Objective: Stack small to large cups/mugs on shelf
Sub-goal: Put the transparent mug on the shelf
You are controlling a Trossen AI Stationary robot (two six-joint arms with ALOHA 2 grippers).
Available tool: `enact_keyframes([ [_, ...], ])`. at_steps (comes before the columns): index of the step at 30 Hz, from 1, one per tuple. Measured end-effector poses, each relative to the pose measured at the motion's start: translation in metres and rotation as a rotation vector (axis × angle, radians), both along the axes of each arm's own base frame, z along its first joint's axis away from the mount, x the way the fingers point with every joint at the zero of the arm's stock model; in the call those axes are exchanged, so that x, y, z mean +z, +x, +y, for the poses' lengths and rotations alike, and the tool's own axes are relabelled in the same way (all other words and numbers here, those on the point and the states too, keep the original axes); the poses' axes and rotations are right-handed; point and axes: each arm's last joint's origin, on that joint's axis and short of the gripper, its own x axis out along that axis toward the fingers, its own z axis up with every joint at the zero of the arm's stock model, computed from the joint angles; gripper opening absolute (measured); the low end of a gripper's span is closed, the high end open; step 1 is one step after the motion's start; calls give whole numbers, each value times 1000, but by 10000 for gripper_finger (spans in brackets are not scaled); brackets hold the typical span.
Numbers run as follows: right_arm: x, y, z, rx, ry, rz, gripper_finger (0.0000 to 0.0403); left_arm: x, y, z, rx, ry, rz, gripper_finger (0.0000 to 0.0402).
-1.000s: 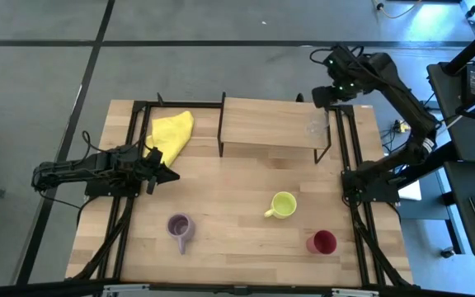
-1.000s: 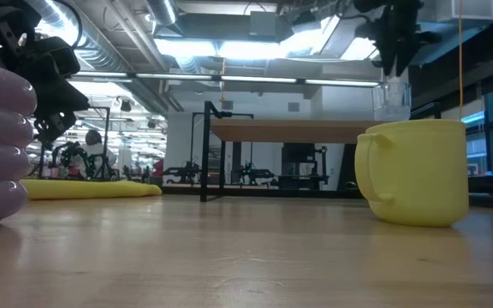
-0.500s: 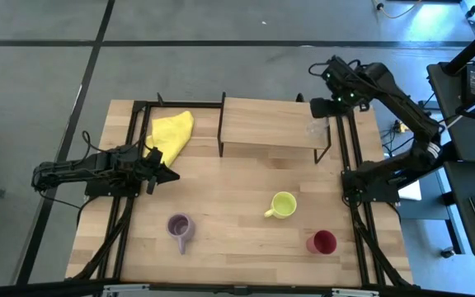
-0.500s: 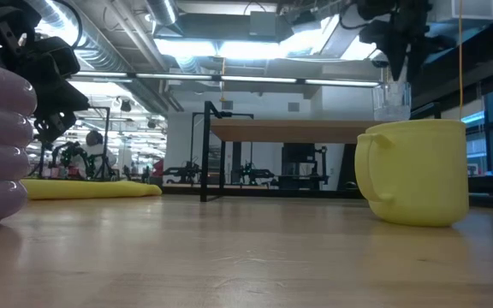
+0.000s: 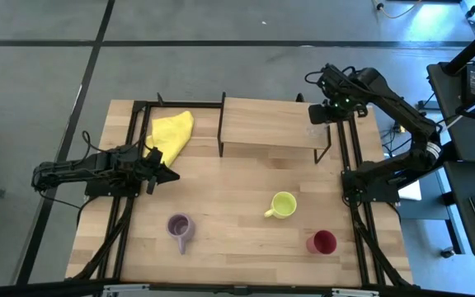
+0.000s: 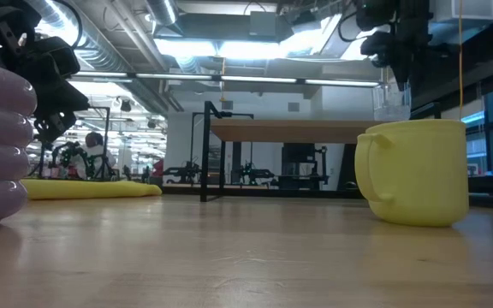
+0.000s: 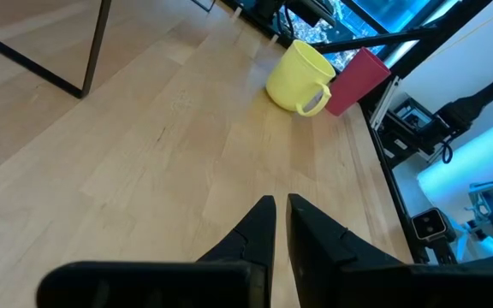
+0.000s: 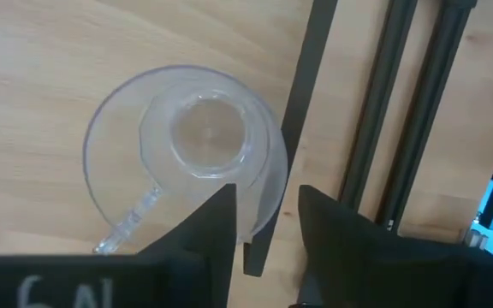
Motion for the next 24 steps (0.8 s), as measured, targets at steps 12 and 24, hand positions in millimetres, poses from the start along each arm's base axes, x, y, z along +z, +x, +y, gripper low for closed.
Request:
enact_keyframes([
  [12,0,5,-6,27,-76,-26,30,0,0,0,1,0,0,27],
  [24,1,7,-8,139,-109,-29,7,0,0,0,1,0,0,27],
])
